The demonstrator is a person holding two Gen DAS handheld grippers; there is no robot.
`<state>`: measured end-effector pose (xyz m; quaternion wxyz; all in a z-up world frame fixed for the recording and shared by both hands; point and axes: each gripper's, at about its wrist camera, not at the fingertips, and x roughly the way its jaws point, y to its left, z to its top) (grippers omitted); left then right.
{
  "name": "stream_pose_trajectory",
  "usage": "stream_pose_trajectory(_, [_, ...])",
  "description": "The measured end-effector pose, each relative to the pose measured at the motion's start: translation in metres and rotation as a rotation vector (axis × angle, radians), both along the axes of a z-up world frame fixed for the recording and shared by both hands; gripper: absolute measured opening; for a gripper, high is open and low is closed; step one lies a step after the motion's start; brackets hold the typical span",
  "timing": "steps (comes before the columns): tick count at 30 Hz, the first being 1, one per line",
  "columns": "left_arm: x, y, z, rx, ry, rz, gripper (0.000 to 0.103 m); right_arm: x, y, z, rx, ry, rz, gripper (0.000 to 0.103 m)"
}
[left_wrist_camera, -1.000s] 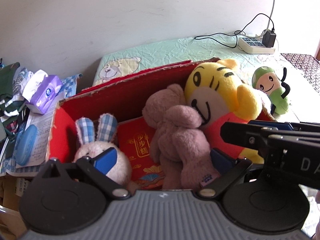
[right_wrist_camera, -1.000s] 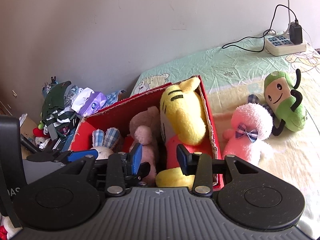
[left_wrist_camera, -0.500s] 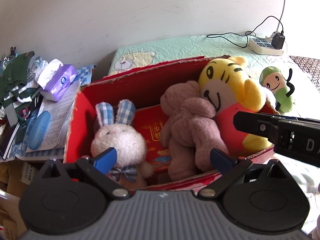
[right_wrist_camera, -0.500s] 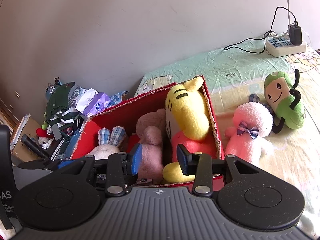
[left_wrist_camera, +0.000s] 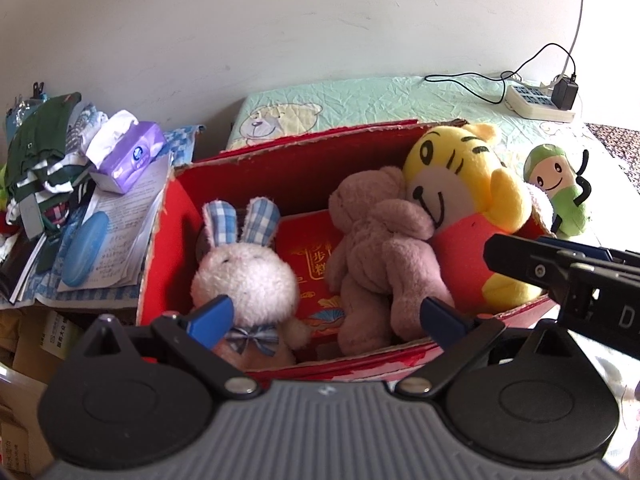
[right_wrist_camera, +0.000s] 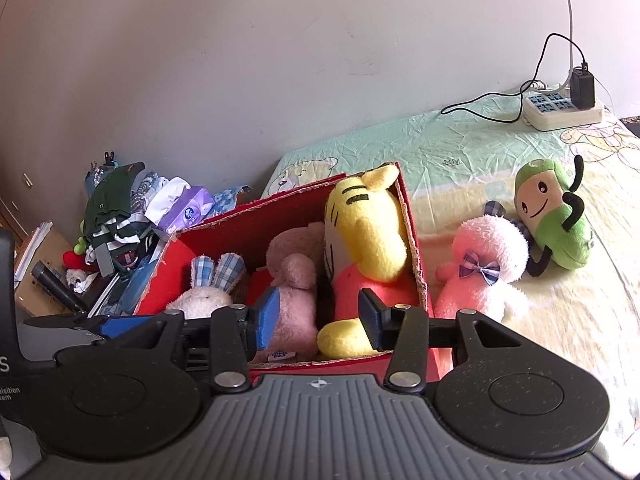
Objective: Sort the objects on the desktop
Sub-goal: 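Withdraw the right gripper up and out of the red box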
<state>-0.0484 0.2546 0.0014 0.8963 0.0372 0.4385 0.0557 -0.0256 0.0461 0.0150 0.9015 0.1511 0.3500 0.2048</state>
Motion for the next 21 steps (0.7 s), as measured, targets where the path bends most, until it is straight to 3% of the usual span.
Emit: stream_pose_trajectory(21, [-0.002, -0.030, 0.010, 0.048, -0.008, 0.181, 0.100, 0.013, -0.027, 0.006, 0.001, 0.009, 0.165, 0.047])
